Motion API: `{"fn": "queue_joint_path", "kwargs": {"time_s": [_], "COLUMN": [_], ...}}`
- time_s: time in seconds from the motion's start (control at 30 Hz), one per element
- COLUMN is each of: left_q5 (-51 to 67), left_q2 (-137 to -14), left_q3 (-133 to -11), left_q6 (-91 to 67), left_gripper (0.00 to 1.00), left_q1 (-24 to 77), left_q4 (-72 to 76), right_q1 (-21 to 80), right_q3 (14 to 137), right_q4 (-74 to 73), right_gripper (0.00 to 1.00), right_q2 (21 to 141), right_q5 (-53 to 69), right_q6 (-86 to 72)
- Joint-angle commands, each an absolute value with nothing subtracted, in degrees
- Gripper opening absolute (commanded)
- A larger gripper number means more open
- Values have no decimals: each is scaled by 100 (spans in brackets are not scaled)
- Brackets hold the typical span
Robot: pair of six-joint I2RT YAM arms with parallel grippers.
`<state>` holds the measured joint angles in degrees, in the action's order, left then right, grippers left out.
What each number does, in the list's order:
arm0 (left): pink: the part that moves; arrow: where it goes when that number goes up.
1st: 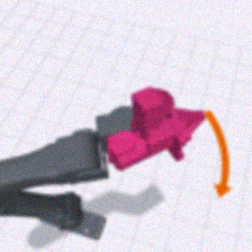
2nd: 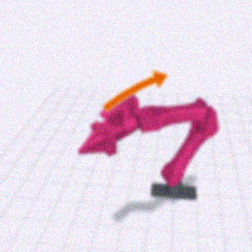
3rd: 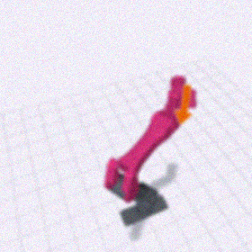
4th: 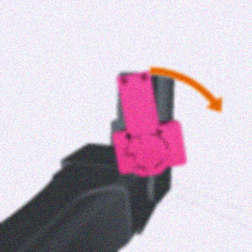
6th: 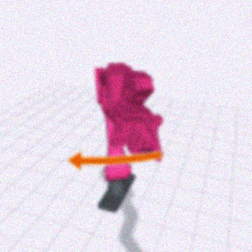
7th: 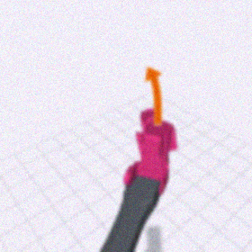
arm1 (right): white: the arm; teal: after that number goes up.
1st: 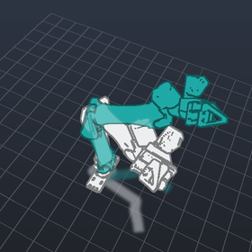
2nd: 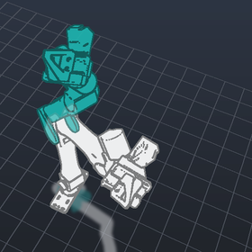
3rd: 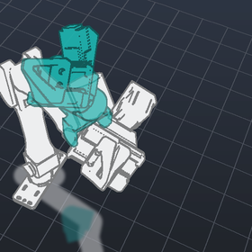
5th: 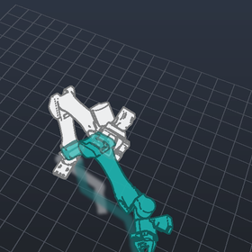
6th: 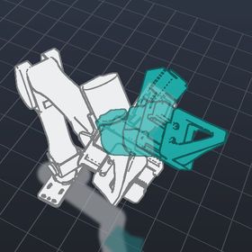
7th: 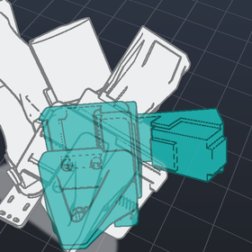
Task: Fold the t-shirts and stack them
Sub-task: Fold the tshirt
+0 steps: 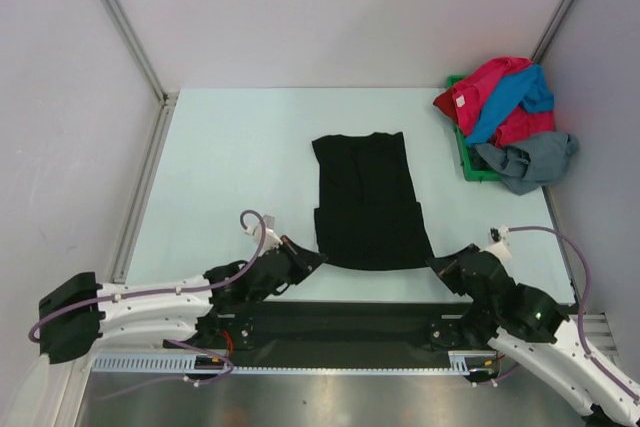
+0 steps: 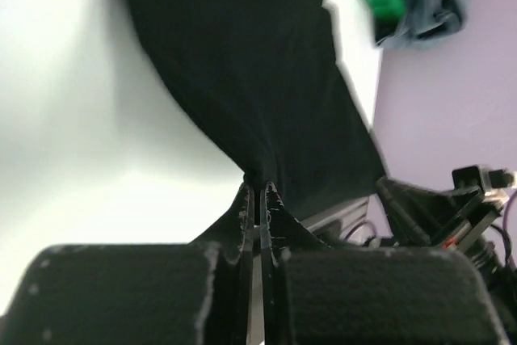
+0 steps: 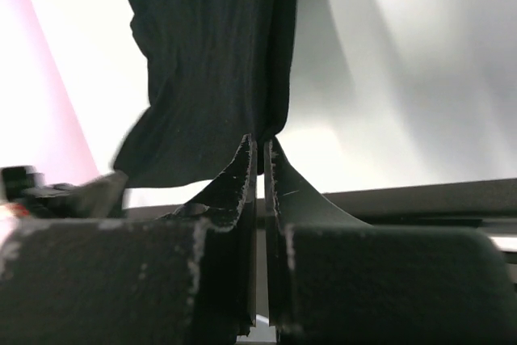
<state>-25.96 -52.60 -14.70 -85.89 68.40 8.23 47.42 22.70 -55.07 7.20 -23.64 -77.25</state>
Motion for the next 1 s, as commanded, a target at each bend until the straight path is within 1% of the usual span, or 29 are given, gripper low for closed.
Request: {"fn": "queue_joint_path", "kwargs": {"time_s": [0.0,0.03,0.07,0.1,0.13,0.2,0.23,0.27,0.3,0.33,0.37,0.4,0.43,0.47,0.57,0.6,0.7,0.77,0.97], "left_q5": [-2708,-2533,-2061,-1865,-1707,-1198,-995,-828,-452,-274,-125,-53,374,587,1106,1203,1502,1747,1968], "left_q2": [-5264,-5299,-5422,-5510,-5633,-6035,-6186,-6353,-6720,-6924,-7152,-7354,-7800,-8022,-8787,-8963,-9561,-10016,-10810], "left_q3": [-2538,-2662,-2881,-3013,-3145,-3619,-3778,-4101,-4270,-4445,-4787,-4947,-5122,-5446,-6035,-6160,-6678,-7073,-7794], "left_q6": [-7648,-7316,-7156,-7015,-6770,-6523,-6304,-6223,-6153,-6013,-5968,-5872,-5845,-5836,-5888,-5941,-6020,-6064,-6266], "left_gripper": [0,0,0,0,0,0,0,0,0,0,0,0,0,0,0,0,0,0,0], "left_q1": [6453,6051,5821,5592,5190,4801,4425,4247,4071,3747,3596,3456,3193,3077,2690,2620,2391,2259,2066], "left_q4": [256,255,324,360,360,360,404,422,500,536,554,632,676,712,861,992,1089,1116,1441], "right_q1": [4764,4755,4668,4571,4422,3581,3177,2268,1928,1646,1461,1285,1222,1169,993,958,870,774,528], "right_q3": [2960,3284,3461,3619,3960,4183,4236,4280,4306,4333,4603,4788,5042,5410,5957,6290,6792,7004,7549], "right_q4": [-4941,-4792,-4512,-4326,-4133,-3474,-3193,-2625,-2315,-1998,-1586,-1504,-1459,-1346,-1205,-1195,-1134,-1064,-827], "right_gripper": [0,0,0,0,0,0,0,0,0,0,0,0,0,0,0,0,0,0,0], "right_q2": [1690,1983,2352,2956,3301,3803,4310,4550,4849,5391,5753,6070,6360,6955,7810,8014,8568,8832,9676], "right_q5": [-2909,-2935,-2944,-2892,-2796,-2139,-1736,-783,-356,-64,365,421,465,614,939,1010,1107,1247,1564], "right_q6": [-7033,-6675,-6462,-6251,-6032,-5433,-5284,-5169,-5151,-5116,-4993,-4905,-4817,-4729,-4588,-4562,-4500,-4491,-4526]}}
